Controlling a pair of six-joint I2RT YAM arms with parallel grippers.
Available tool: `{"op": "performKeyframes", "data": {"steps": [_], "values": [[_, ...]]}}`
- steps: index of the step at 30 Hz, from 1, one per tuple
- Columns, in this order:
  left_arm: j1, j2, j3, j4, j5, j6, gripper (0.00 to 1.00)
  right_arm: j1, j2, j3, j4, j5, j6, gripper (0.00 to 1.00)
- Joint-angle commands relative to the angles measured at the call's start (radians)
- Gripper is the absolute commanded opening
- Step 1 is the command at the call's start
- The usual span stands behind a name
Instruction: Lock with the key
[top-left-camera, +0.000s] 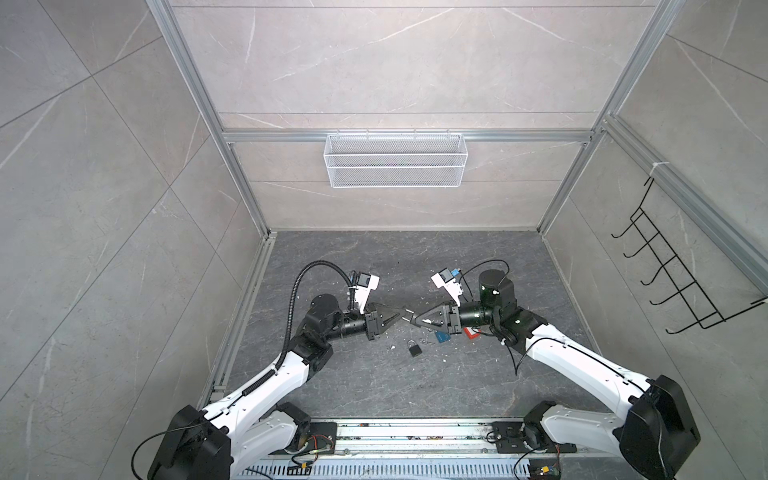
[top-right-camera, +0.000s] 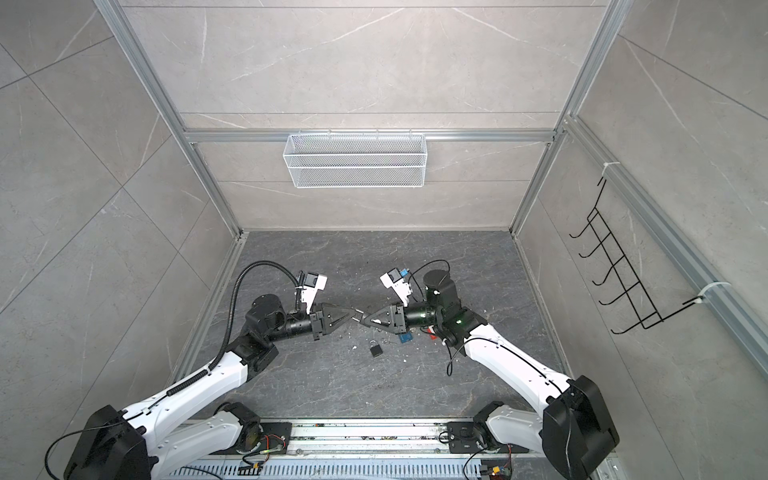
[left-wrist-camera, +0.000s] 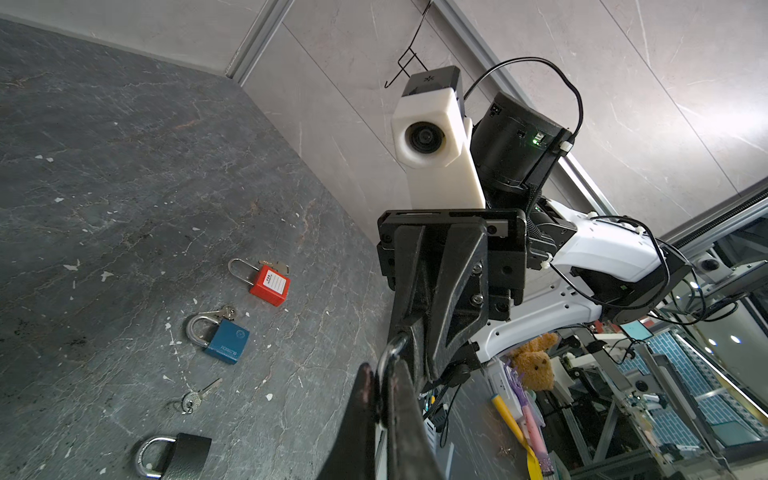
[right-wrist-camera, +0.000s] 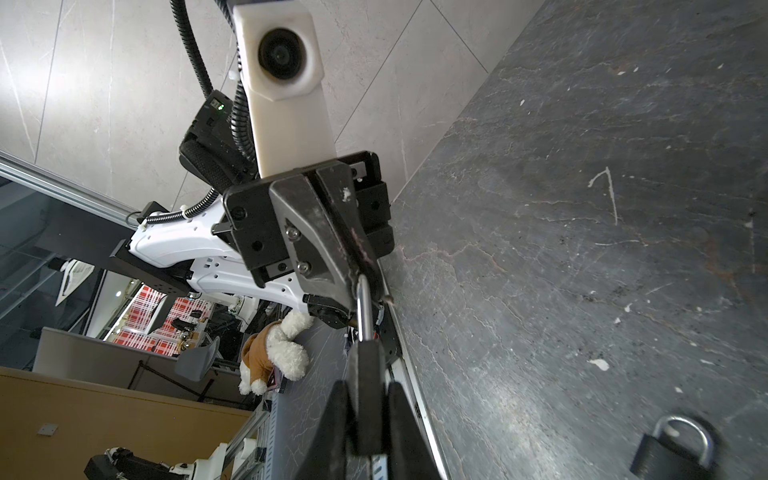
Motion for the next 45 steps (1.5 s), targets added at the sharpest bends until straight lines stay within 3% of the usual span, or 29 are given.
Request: {"op": "performKeyframes", "data": {"steps": [1, 33, 45], "values": [[-0.04, 0.002, 0.022, 0.058, 0.08, 0.024, 0.0, 0.002, -0.015, 0.001, 0.049, 0.016, 0.016, 0.0], [-0.079, 0.034, 0.045, 0.051, 0.083, 0.034, 0.0, -0.006, 0.008, 0.032, -0.016, 0.055, -0.041, 0.0], [-0.095, 0.037, 0.039, 0.046, -0.085, -0.02, 0.0, -0.05, -0.009, 0.023, 0.013, 0.117, -0.052, 0.0]]}}
